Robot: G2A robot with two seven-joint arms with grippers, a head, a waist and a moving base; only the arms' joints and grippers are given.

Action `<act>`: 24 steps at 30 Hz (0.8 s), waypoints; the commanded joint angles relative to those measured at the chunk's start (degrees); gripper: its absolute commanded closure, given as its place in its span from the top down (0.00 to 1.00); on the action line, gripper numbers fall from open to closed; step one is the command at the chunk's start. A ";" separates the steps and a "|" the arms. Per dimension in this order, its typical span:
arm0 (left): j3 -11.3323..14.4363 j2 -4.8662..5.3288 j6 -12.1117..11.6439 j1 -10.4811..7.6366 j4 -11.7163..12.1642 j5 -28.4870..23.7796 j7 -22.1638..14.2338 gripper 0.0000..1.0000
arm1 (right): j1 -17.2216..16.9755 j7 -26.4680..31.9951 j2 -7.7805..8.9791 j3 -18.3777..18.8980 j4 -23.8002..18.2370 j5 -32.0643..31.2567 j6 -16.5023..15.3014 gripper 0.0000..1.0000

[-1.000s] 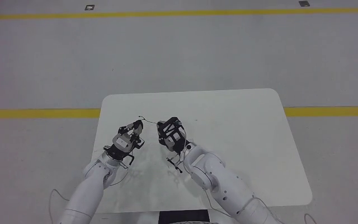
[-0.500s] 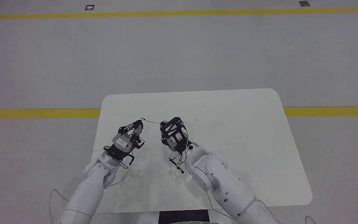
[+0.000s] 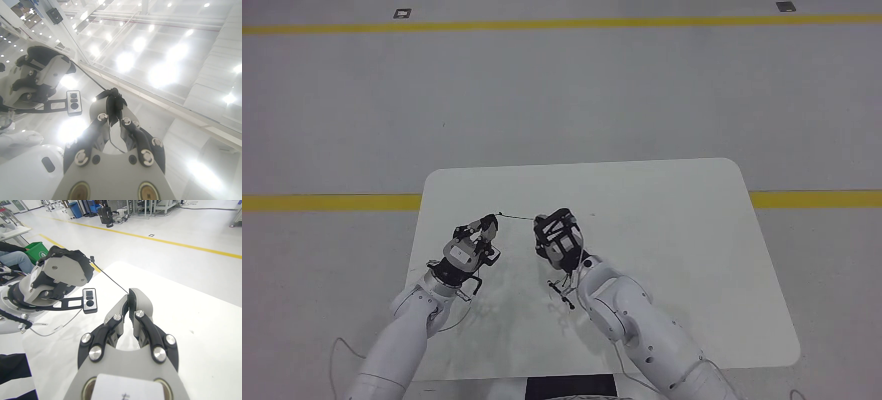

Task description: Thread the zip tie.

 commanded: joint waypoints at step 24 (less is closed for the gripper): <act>0.00 0.00 0.00 0.00 0.00 0.00 0.00 0.00 | -4.48 0.24 1.38 7.97 -5.21 -1.09 1.07 1.00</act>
